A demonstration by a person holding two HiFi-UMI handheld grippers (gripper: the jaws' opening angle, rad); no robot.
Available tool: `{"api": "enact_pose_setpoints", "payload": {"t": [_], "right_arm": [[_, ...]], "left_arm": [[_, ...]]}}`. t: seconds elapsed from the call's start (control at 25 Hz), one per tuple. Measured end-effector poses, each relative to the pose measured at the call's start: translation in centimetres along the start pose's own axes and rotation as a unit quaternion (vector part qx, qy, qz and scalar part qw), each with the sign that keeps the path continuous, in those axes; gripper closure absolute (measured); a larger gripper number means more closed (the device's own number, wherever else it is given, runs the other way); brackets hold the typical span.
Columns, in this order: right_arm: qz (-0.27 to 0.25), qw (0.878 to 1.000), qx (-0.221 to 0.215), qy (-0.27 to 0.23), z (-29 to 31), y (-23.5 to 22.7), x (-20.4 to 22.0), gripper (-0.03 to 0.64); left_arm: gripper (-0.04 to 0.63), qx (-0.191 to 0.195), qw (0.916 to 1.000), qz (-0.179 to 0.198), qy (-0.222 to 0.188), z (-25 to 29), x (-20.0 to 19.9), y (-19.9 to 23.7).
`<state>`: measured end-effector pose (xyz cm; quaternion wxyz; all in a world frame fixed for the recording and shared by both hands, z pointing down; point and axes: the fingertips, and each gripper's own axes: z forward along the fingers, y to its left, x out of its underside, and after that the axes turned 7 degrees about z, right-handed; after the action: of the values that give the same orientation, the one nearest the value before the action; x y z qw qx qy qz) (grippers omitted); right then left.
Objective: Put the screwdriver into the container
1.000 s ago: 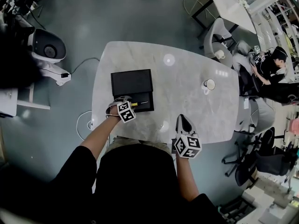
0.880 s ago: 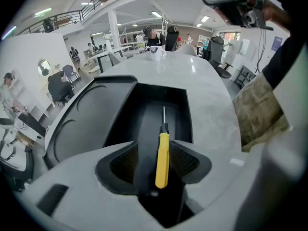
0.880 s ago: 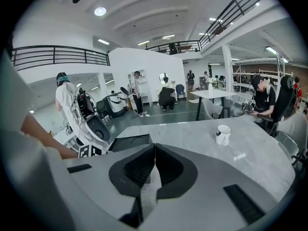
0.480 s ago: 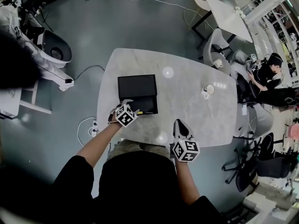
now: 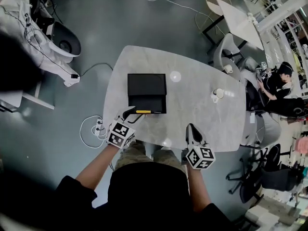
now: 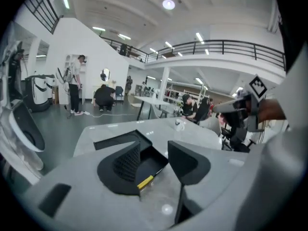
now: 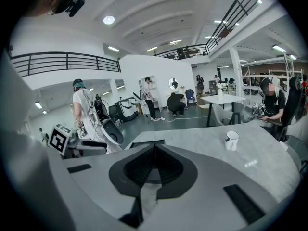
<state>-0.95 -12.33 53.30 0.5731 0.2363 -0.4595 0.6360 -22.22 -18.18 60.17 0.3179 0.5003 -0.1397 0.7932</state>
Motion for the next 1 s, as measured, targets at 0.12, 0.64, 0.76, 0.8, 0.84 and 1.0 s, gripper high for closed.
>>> {"api": "enact_pose_setpoints", "payload": {"t": [0.12, 0.64, 0.76, 0.8, 0.84, 1.0], "right_arm": [[-0.011, 0.999, -0.028, -0.029, -0.1, 0.9, -3.0, 0.604], [-0.022, 0.991, -0.07, -0.115, -13.4, -5.8, -8.1, 0.604], [-0.035, 0.99, -0.053, -0.124, -16.4, -9.6, -7.9, 0.604], [-0.04, 0.99, -0.046, -0.128, -17.4, -10.8, -7.9, 0.604], [-0.045, 0.99, -0.039, -0.131, -18.2, -11.8, -7.8, 0.604], [-0.06, 0.989, -0.019, -0.13, -20.6, -14.7, -6.6, 0.605]], "left_arm": [[0.414, -0.021, 0.9982, -0.025, -0.051, -3.0, -3.4, -2.4], [0.578, -0.099, 0.9815, -0.024, -0.162, -4.4, -13.4, -17.6], [0.578, -0.099, 0.98, -0.013, -0.172, -2.4, -14.6, -21.4], [0.578, -0.102, 0.9797, -0.009, -0.172, -1.9, -14.8, -22.6], [0.578, -0.105, 0.9796, -0.005, -0.172, -1.7, -14.8, -23.7], [0.578, -0.109, 0.9804, -0.001, -0.164, -1.1, -14.2, -27.3]]}}
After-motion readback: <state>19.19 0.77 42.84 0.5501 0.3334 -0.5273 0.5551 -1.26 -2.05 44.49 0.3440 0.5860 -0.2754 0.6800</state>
